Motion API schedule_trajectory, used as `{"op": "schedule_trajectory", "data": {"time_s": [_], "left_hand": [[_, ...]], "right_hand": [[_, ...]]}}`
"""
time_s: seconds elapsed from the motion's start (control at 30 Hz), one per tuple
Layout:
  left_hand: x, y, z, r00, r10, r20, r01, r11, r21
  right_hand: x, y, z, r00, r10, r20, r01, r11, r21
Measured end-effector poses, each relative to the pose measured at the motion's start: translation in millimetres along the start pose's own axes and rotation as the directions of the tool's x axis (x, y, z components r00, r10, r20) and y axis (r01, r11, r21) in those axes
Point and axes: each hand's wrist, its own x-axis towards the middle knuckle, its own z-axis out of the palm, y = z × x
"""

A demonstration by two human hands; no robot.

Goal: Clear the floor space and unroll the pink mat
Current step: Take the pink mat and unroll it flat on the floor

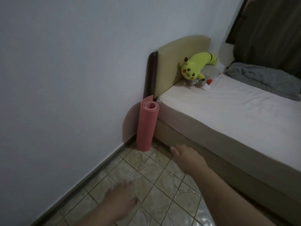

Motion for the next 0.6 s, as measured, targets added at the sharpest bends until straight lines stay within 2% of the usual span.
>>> {"op": "schedule_trajectory", "data": {"time_s": [0.03, 0.13, 0.2, 0.37, 0.5, 0.6], "left_hand": [[21.5, 2.9, -24.7, 0.995, 0.024, -0.093, -0.025, 1.000, -0.004], [79.9, 22.3, -104.0, 0.966, 0.117, -0.232, -0.109, 0.993, 0.048], [118.5, 34.4, -147.7, 0.954, 0.142, -0.262, -0.130, 0.989, 0.066], [198.9, 73.8, -237.2, 0.897, 0.186, -0.401, -0.208, 0.978, -0.010], [262.0, 84.9, -251.0, 0.909, 0.163, -0.384, -0.206, 0.976, -0.072], [303.3, 80.4, -230.8, 0.960, 0.099, -0.261, -0.129, 0.986, -0.101]], "right_hand": [[4.2, 2.4, 8.3, 1.000, 0.008, 0.025, -0.007, 1.000, -0.016], [11.0, 14.3, 38.3, 0.987, 0.060, 0.152, -0.050, 0.996, -0.069], [14.8, 24.3, 56.4, 0.970, 0.086, 0.227, -0.065, 0.993, -0.099], [56.0, 35.7, 70.3, 0.903, 0.217, 0.371, -0.180, 0.975, -0.132], [139.0, 51.7, 47.1, 0.939, 0.164, 0.303, -0.136, 0.985, -0.110], [217.2, 56.7, 10.8, 0.953, 0.107, 0.283, -0.081, 0.992, -0.101]]}}
